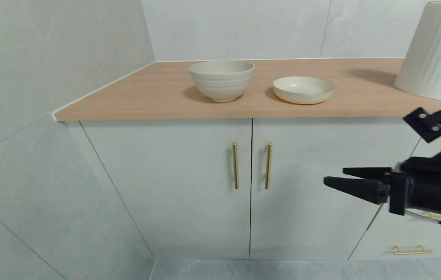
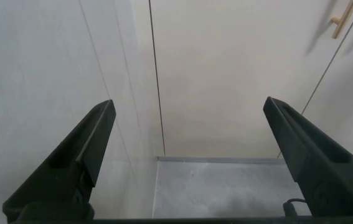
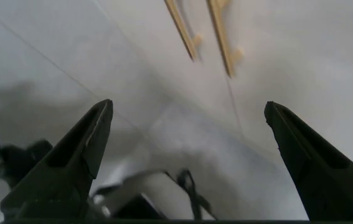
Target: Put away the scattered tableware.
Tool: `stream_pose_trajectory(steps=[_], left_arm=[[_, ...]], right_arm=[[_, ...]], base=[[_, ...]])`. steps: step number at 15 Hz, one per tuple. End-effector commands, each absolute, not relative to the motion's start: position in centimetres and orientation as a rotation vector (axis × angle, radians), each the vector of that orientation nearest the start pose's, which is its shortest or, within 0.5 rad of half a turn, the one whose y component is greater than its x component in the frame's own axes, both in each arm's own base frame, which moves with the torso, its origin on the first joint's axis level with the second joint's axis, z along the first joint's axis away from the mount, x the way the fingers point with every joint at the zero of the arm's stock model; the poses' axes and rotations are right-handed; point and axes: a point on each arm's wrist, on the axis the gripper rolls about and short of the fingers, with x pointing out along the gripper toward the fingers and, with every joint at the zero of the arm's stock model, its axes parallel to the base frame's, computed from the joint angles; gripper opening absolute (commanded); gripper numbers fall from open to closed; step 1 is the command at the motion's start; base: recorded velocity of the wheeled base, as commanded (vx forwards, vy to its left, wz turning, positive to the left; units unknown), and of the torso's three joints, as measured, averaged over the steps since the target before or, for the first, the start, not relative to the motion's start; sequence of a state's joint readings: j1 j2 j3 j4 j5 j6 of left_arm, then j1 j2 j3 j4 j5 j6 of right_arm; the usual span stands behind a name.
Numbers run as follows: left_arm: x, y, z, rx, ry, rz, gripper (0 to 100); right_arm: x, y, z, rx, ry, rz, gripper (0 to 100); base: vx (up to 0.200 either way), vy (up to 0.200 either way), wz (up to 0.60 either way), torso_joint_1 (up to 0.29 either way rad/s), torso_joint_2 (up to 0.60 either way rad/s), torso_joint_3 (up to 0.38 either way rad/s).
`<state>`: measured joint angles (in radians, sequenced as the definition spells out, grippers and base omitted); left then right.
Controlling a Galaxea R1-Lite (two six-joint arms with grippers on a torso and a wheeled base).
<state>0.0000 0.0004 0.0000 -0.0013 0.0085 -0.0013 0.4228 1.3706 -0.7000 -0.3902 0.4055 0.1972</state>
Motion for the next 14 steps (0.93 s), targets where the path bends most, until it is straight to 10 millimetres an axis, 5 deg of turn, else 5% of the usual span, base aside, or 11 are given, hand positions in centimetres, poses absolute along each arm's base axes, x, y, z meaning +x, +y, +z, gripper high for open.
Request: stream_pose_trajectory(steps=[1,4,14], left_arm=[[-2.3,0.0,7.6,-0.002,-0.002,0.009,100],[-2.3,0.0,7.6,-0.002,-0.002,0.009,100],[-2.3,0.0,7.6,-0.002,-0.002,0.009,100]], right_arm=[[25.2,13.6,19.5,0.201,0.445,0.829,100],[27.5,15.0,19.1,0.208,0.455,0.868,100],[30.4,18.0,16.0,0.236,0.361,0.909,100]], base=[[0.000,0.000,0.00,0.000,0.00,0.000],[0.000,0.000,0.00,0.000,0.00,0.000],[0.000,0.000,0.00,0.000,0.00,0.000]])
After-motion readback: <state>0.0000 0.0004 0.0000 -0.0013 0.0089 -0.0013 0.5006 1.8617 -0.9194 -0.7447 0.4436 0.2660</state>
